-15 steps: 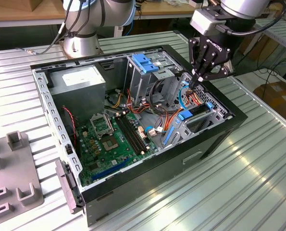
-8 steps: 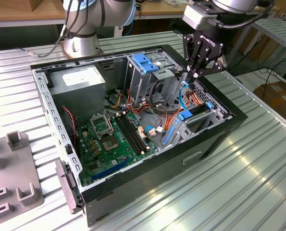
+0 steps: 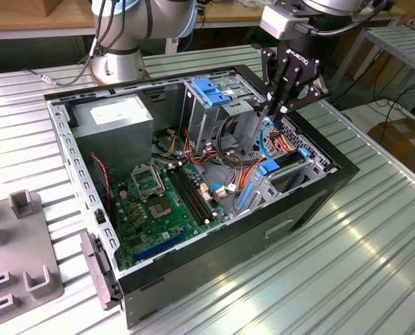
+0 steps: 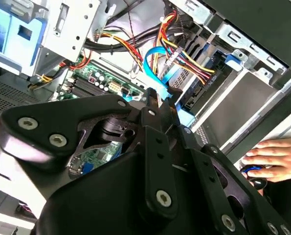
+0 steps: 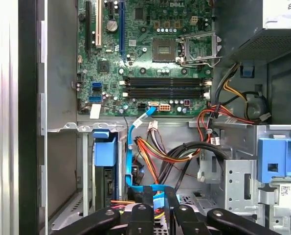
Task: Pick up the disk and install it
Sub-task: 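Insert the second disk wire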
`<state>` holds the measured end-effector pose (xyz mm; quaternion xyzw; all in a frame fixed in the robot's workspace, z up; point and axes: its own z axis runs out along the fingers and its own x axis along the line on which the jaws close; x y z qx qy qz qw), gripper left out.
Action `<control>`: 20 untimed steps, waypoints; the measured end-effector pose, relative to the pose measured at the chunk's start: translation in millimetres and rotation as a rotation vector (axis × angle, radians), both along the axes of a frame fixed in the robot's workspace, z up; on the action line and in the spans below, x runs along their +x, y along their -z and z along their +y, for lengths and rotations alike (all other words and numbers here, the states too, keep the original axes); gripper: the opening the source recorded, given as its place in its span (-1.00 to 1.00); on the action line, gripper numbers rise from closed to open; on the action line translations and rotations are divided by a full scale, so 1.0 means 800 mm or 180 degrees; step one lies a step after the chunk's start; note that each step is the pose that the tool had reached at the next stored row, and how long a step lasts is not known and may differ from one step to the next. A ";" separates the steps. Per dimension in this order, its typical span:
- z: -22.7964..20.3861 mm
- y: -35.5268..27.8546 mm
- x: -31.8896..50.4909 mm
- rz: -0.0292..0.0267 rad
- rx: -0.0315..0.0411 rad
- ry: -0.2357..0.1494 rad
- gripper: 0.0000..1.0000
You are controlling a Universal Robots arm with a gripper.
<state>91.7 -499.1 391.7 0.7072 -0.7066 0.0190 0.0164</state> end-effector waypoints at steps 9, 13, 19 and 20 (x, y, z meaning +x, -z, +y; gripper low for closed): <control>0.0235 0.0244 0.000 -0.0007 -0.0671 -0.0036 -0.65; 0.0248 0.0283 0.000 -0.0007 -0.0780 -0.0036 -0.65; 0.0263 0.0316 0.000 -0.0006 -0.0811 -0.0036 -0.50; 0.0266 0.0322 0.000 -0.0006 -0.0818 -0.0036 -0.50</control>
